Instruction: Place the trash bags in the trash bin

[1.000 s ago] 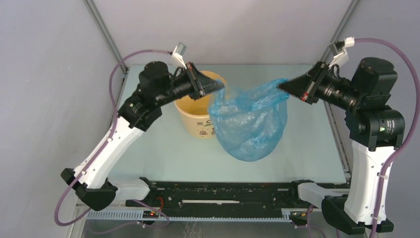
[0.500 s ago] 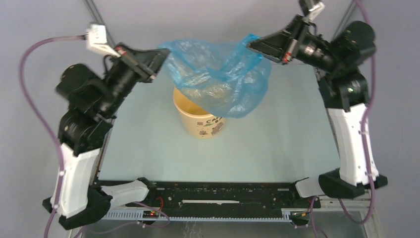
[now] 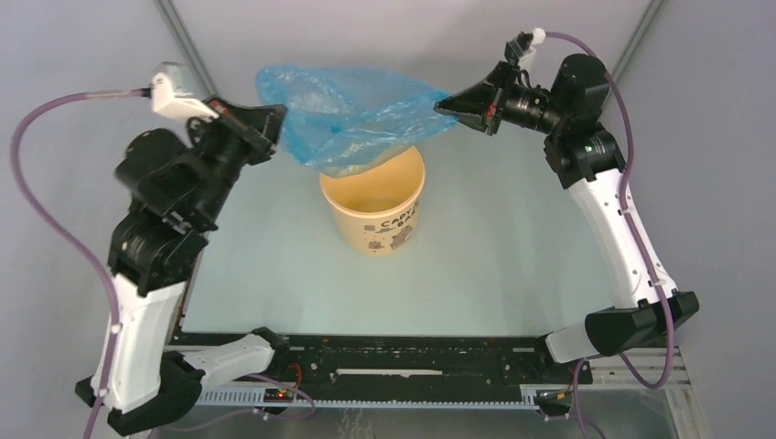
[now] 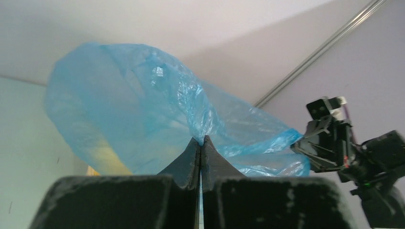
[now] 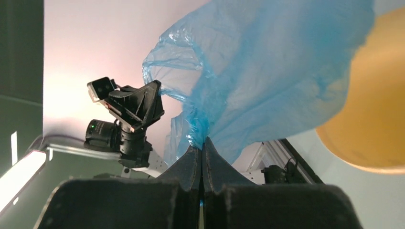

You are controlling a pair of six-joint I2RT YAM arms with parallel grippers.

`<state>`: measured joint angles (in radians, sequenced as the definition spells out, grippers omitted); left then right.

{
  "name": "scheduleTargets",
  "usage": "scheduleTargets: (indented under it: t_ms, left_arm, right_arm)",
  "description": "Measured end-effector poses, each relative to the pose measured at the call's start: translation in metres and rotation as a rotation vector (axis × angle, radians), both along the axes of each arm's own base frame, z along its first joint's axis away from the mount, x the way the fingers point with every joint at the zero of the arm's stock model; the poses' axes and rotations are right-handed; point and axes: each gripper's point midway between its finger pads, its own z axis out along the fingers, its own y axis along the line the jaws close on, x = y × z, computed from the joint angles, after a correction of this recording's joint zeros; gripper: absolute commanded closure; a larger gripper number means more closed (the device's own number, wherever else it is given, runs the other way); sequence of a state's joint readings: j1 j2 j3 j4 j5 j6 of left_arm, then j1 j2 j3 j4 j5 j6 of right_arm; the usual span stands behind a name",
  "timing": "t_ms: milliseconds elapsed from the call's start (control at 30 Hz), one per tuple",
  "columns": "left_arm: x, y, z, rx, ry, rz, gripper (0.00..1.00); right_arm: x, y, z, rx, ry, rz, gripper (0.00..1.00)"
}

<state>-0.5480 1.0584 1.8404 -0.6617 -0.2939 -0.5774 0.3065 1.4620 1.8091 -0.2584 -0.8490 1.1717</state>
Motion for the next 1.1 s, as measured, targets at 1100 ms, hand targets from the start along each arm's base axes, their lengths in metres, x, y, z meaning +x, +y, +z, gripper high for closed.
scheduleTargets:
  t_ms: [1100]
  left_arm:
    - [0.047, -0.007, -0.082, -0.046, 0.271, 0.01, 1.0]
  right_arm:
    - [0.003, -0.04, -0.079, -0.263, 0.029, -0.097, 0.95]
